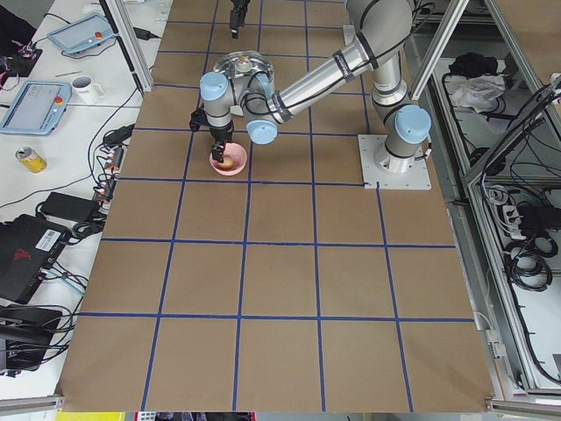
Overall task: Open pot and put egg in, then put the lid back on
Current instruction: 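Move the right gripper to the lid knob while the left reaches the egg, then grasp the lid knob with the right gripper while the left gripper grasps the egg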
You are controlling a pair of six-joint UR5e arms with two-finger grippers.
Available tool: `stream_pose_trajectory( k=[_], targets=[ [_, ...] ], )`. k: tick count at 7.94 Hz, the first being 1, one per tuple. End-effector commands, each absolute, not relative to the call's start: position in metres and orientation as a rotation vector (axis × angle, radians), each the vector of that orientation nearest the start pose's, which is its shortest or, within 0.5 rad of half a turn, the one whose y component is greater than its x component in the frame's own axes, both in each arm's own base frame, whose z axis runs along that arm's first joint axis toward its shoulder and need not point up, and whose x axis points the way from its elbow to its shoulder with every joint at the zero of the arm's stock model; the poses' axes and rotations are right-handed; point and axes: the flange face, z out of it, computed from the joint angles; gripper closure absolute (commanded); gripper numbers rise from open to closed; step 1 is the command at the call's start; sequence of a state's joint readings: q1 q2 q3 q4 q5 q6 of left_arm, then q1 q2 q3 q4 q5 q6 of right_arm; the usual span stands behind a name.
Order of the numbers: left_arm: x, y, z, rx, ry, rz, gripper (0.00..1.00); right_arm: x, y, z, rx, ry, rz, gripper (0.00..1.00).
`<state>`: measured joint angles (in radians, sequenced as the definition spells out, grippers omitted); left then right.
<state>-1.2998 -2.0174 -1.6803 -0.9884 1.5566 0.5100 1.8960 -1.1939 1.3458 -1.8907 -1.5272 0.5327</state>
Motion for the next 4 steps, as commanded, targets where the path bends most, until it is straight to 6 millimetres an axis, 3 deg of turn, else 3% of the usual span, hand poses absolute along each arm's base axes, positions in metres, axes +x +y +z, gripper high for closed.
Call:
stream_pose_trajectory(
  k=[1,4],
  targets=[
    [0.046,-0.634,0.221,0.354,3.104,-0.009,0.0,0.384,-0.573,0.382,0.263,3.012,-0.159,0.0],
    [0.047,-0.635,0.202,0.327,3.096,0.01,0.0,0.402,-0.571,0.36,0.231,3.021,-0.123,0.0]
  ],
)
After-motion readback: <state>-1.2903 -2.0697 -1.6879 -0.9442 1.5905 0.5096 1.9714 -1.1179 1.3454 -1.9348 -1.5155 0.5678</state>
